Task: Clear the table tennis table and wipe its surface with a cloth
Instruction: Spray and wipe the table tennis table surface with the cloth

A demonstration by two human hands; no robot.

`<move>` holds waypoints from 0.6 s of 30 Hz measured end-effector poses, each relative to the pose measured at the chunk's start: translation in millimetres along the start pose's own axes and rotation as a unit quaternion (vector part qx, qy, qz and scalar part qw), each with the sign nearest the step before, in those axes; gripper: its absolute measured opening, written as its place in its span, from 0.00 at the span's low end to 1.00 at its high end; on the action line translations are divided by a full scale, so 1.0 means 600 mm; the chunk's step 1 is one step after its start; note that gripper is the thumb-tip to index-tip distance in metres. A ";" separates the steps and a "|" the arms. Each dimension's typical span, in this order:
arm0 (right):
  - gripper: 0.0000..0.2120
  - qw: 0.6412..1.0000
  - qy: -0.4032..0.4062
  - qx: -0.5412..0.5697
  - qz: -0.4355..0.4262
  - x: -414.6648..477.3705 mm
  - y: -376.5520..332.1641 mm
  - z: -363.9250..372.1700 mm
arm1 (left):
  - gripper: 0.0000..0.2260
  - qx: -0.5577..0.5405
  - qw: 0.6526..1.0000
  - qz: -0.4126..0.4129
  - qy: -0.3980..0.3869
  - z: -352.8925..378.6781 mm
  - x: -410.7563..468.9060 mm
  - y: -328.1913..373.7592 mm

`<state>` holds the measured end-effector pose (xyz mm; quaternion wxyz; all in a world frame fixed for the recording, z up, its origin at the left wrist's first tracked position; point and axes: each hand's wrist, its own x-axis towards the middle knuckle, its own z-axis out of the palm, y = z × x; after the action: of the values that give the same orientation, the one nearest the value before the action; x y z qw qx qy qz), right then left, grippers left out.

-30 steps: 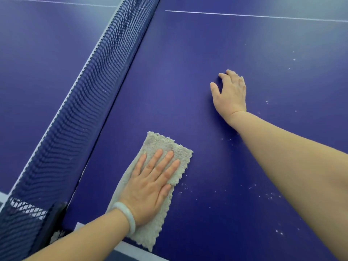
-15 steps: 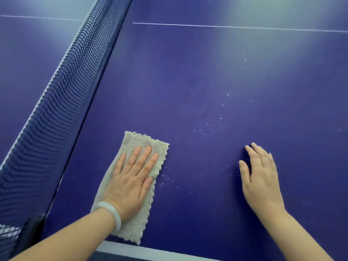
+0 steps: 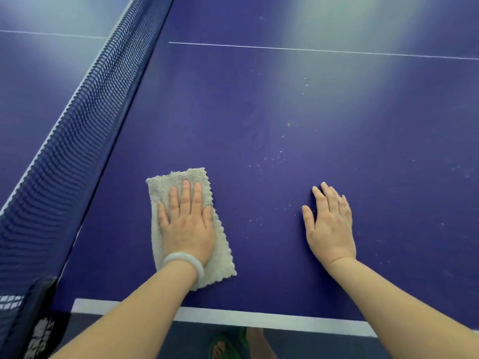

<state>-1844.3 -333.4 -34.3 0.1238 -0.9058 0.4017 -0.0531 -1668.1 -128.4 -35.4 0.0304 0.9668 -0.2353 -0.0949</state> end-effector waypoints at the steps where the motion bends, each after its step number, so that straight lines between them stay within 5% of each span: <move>1: 0.27 1.000 -0.005 0.006 0.003 0.000 0.000 -0.003 | 0.25 0.002 1.000 0.019 -0.002 0.001 -0.012 0.025; 3: 0.26 1.000 -0.012 0.022 0.008 -0.002 0.001 -0.008 | 0.25 0.006 0.989 0.151 -0.010 0.010 -0.046 0.062; 6: 0.25 0.999 -0.017 0.028 0.007 -0.004 0.001 -0.010 | 0.25 0.052 0.914 0.401 -0.043 0.014 -0.084 0.048; 8: 0.26 0.999 -0.020 0.030 0.010 -0.003 0.001 -0.010 | 0.25 0.087 0.885 0.457 -0.029 0.014 -0.063 -0.006; 10: 0.26 0.999 -0.021 0.031 0.016 -0.004 0.000 -0.010 | 0.26 0.117 0.912 0.393 0.011 0.009 -0.029 -0.062; 14: 0.27 1.000 -0.020 0.007 0.013 -0.004 -0.004 -0.010 | 0.25 0.044 0.995 0.089 0.002 -0.007 0.022 -0.107; 18: 0.27 1.000 -0.023 0.003 0.015 -0.003 -0.005 -0.012 | 0.27 -0.010 0.999 -0.043 0.024 0.005 -0.006 -0.019</move>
<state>-1844.7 -331.3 -26.7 0.1360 -0.9004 0.4121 -0.0318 -1666.7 -117.1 -39.2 0.0418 0.9776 -0.1919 -0.0756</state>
